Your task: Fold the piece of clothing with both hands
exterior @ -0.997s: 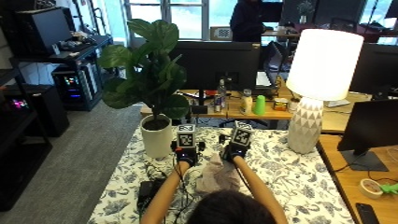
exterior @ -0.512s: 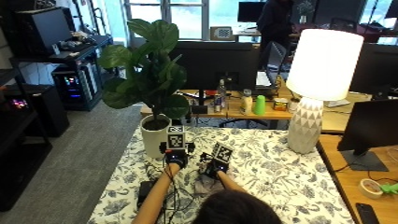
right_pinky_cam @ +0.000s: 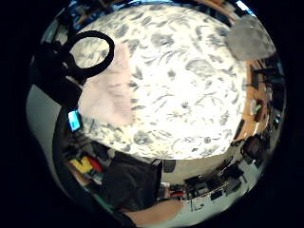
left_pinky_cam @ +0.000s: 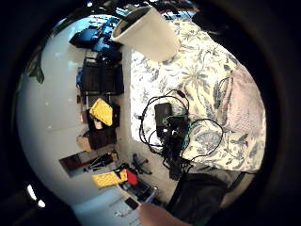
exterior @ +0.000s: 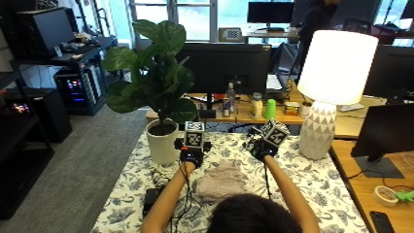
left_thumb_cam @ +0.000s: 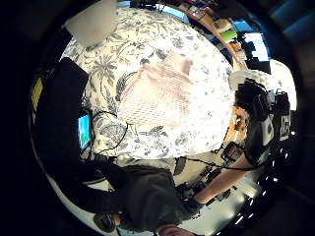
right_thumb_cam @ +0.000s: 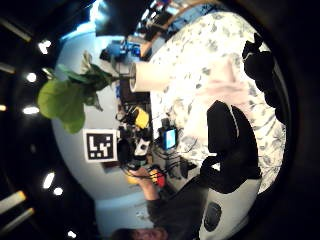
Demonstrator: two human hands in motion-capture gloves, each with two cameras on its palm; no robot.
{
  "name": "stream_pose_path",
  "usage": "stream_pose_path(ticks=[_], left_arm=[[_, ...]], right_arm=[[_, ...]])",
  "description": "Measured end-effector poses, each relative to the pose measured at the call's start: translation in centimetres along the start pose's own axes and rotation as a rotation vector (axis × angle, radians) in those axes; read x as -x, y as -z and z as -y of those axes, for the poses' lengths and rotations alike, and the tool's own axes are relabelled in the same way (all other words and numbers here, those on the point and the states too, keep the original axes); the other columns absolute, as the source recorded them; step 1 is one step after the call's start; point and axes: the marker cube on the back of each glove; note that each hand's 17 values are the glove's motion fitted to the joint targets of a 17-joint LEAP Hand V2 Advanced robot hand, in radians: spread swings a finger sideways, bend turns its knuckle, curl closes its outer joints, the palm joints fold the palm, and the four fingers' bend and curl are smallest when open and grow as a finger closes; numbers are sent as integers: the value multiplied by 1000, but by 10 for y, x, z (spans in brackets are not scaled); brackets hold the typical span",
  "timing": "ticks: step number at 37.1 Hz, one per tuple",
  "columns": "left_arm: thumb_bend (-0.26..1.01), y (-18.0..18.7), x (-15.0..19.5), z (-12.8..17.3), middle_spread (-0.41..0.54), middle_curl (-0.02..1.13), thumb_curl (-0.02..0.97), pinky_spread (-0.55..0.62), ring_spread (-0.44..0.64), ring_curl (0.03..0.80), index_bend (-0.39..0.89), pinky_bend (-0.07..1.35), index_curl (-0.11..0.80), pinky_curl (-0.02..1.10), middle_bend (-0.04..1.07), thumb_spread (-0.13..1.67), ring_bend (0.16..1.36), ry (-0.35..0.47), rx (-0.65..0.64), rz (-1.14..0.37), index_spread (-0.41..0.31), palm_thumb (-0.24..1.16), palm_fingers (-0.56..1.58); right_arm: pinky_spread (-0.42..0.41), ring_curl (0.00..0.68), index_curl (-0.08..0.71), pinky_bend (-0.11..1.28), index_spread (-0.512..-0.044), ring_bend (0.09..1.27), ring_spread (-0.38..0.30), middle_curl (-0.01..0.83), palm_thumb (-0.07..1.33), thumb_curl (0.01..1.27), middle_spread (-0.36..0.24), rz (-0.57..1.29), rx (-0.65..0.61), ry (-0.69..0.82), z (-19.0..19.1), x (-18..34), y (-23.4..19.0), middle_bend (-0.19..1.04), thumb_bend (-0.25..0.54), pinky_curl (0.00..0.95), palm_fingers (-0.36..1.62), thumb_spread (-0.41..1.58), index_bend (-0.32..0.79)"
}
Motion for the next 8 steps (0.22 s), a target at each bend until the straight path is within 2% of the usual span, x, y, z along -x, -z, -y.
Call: stream_pose_path(ticks=[3, 6, 8], left_arm=[[48, 5, -9, 3, 230, 243, 144, 323, 307, 305, 160, 531, 348, 347, 158, 1578, 631, -27, -3, -10, 19, 217, 123], [50, 6, -18, 4, 230, 243, 144, 323, 306, 305, 159, 530, 348, 347, 157, 1575, 635, -73, 5, -50, 19, 216, 124], [51, 6, -22, 5, 229, 243, 144, 323, 302, 305, 160, 531, 347, 347, 157, 1572, 636, -91, 3, -68, 19, 218, 124]], right_arm=[[-78, 406, 266, 556, -202, 551, -110, 455, 821, 436, -75, -28, -74, 47, 22, -23, 16, 261, -6, 368, 983, 1202, 90], [-77, 406, 264, 537, -202, 542, -109, 454, 835, 430, -73, -46, -38, 32, -12, -23, 29, 261, -2, 363, 1003, 1226, 94], [-75, 407, 260, 525, -202, 542, -111, 453, 846, 429, -72, -73, -84, 65, -22, -23, 32, 259, 0, 359, 1017, 1240, 91]])
